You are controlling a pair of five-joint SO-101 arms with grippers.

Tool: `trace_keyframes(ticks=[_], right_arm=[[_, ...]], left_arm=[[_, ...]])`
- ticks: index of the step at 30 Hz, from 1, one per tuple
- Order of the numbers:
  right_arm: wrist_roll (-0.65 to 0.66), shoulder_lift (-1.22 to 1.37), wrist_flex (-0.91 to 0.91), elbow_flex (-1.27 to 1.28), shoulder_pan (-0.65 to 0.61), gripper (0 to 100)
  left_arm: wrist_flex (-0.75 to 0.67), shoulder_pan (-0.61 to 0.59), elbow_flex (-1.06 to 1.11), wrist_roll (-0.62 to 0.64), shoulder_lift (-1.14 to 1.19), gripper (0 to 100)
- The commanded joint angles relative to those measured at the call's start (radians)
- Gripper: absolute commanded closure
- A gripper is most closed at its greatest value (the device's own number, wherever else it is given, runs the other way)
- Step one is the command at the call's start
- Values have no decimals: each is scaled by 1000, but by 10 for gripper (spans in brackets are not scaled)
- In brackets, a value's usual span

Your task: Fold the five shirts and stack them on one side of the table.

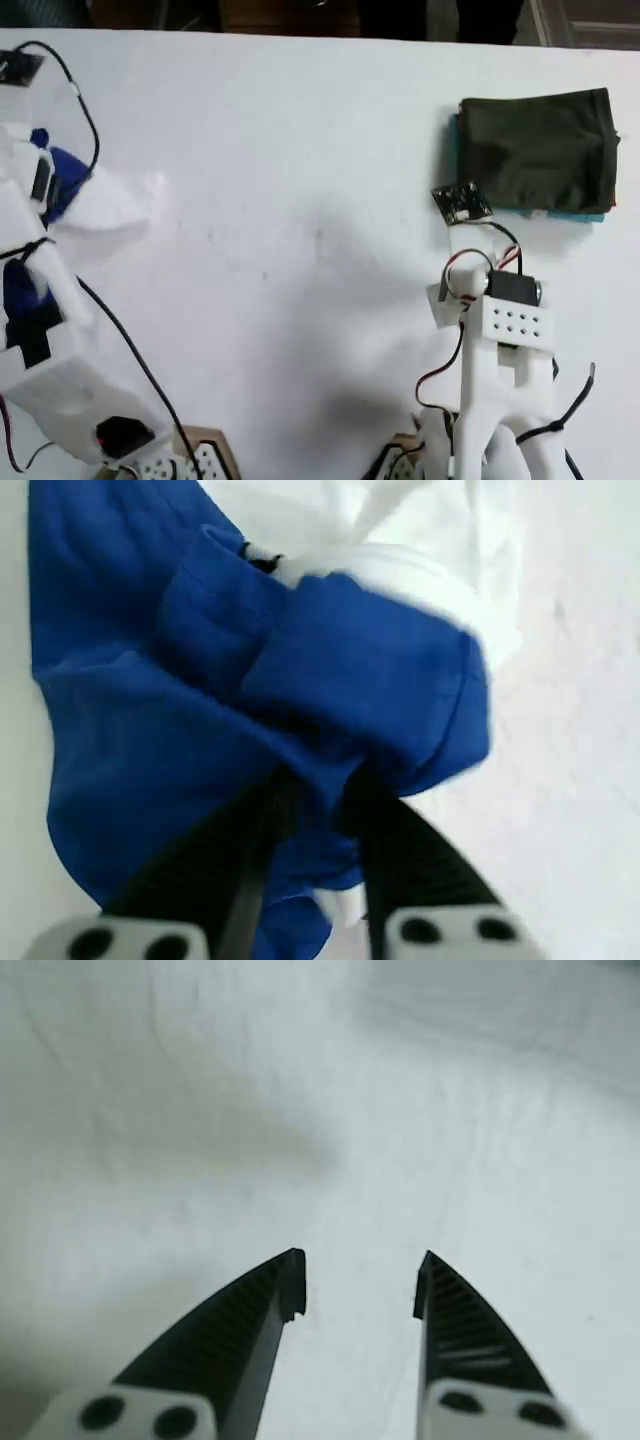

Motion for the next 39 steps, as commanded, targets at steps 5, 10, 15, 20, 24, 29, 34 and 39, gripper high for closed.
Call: trace_keyframes(ticks=[5,10,15,20,24,29,34,39], right_arm=[[2,-28,-13,-5,-4,820],[2,-28,-13,-5,-5,820],[2,-28,-13,-6,-5,820],[2,-28,-13,-6,-5,821],[2,-28,-10,-6,-5,821],[2,-28,-8,-6,-5,821],[0,-28,-15,3,-2,821],[0,-28,-99,83,1,821]], left_arm=[[-84,-176,12,-21,52,775],[-160,-242,42,-23,69,772],[-184,-236,61,-61,164,774],[-189,-219,38,-63,293,774],[-141,-204,-4,-61,338,801],[-28,-189,-128,-23,321,956],[89,-144,-323,-6,265,976],[87,-92,-363,44,118,976]])
